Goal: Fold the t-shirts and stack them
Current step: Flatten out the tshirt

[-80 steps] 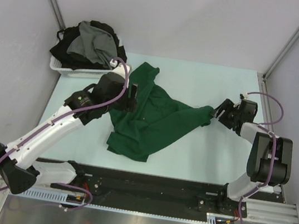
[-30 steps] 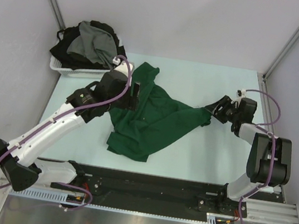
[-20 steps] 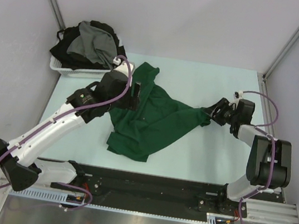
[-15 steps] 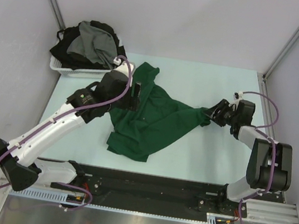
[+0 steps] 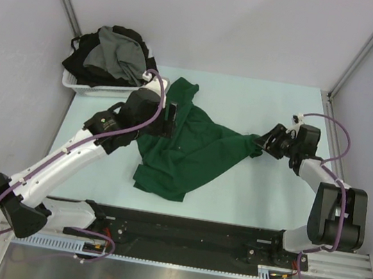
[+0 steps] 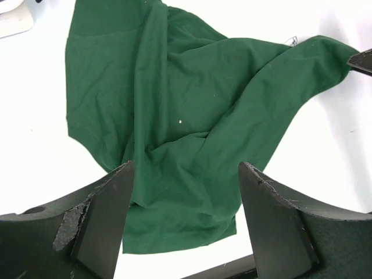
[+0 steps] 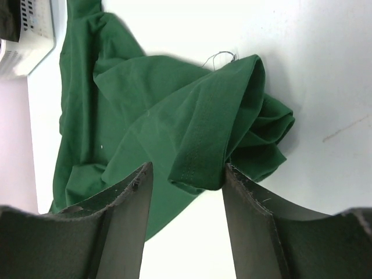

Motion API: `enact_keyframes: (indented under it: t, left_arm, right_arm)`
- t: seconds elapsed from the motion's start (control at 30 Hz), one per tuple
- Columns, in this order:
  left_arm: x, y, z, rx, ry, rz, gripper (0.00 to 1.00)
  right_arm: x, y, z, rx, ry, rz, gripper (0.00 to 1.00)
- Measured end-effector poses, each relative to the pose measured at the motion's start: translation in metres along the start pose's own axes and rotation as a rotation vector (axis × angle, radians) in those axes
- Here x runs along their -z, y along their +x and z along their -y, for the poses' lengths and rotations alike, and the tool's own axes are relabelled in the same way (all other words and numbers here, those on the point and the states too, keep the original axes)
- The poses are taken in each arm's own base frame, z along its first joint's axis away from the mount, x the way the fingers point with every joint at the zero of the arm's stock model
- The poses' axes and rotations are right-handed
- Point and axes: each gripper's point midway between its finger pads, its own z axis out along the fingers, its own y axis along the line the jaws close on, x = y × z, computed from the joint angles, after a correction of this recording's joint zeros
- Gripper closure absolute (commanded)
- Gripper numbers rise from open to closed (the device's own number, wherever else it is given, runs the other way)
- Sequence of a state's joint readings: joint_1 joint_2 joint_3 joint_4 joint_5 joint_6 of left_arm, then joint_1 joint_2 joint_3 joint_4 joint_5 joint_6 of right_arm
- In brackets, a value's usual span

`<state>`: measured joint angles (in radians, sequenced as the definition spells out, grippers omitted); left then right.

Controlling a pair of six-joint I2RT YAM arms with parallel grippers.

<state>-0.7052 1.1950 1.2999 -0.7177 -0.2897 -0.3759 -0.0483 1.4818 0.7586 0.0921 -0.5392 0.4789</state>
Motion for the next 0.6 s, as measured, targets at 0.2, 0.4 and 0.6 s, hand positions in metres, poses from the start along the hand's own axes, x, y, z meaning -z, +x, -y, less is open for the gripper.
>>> enact_keyframes:
  t: [0.2, 0.4, 0.6]
  left_arm:
    - [-0.001, 0.001, 0.001, 0.0, 0.005, -0.002, 0.23]
    - [-0.001, 0.001, 0.002, -0.001, 0.007, -0.001, 0.23]
    - [-0.001, 0.001, 0.002, 0.0, 0.009, 0.002, 0.23]
  right_arm:
    - [0.003, 0.003, 0.001, 0.003, 0.009, -0.013, 0.49]
    - [0.005, 0.009, 0.003, 0.004, 0.023, -0.033, 0.49]
    - [0.01, 0.01, 0.003, 0.012, 0.041, -0.052, 0.46]
